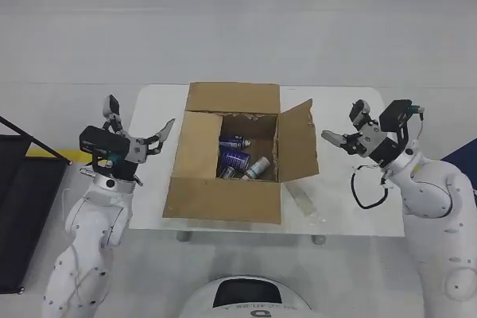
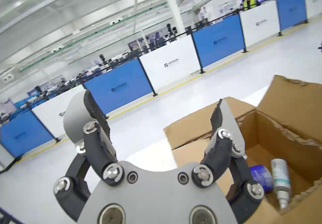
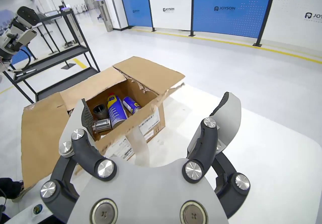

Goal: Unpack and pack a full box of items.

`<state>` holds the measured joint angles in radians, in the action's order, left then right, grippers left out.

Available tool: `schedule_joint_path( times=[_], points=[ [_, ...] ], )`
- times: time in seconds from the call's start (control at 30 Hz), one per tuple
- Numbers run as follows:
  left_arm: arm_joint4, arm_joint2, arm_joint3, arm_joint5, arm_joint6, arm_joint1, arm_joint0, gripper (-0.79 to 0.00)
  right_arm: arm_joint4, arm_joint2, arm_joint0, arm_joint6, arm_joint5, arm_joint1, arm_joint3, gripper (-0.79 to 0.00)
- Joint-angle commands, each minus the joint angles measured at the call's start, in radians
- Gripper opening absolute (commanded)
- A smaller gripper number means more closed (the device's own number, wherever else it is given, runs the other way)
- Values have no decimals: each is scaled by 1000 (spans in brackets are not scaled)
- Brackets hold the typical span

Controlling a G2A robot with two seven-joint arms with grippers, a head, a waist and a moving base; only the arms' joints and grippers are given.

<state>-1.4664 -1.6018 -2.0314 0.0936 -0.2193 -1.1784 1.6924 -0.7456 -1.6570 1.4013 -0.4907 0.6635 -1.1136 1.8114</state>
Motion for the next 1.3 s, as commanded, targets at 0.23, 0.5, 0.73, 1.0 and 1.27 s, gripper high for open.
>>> schedule_joint_path(
  times=[0.23,0.5,0.73,1.0,1.27],
  points=[
    [158,-141,231,117,-32,6,10,0,1,190,-182,-191,-136,-8,-42,0],
    [158,-141,231,117,-32,6,10,0,-16,225,-190,-240,-154,-9,-44,0],
    [158,-141,231,117,-32,6,10,0,153,352,-351,-437,-254,-23,-271,0],
    [158,-141,231,117,-32,6,10,0,274,418,-450,-568,-317,-32,-439,0],
    [158,-141,231,117,-32,6,10,0,301,397,-443,-486,-264,-28,-377,0]
  ],
)
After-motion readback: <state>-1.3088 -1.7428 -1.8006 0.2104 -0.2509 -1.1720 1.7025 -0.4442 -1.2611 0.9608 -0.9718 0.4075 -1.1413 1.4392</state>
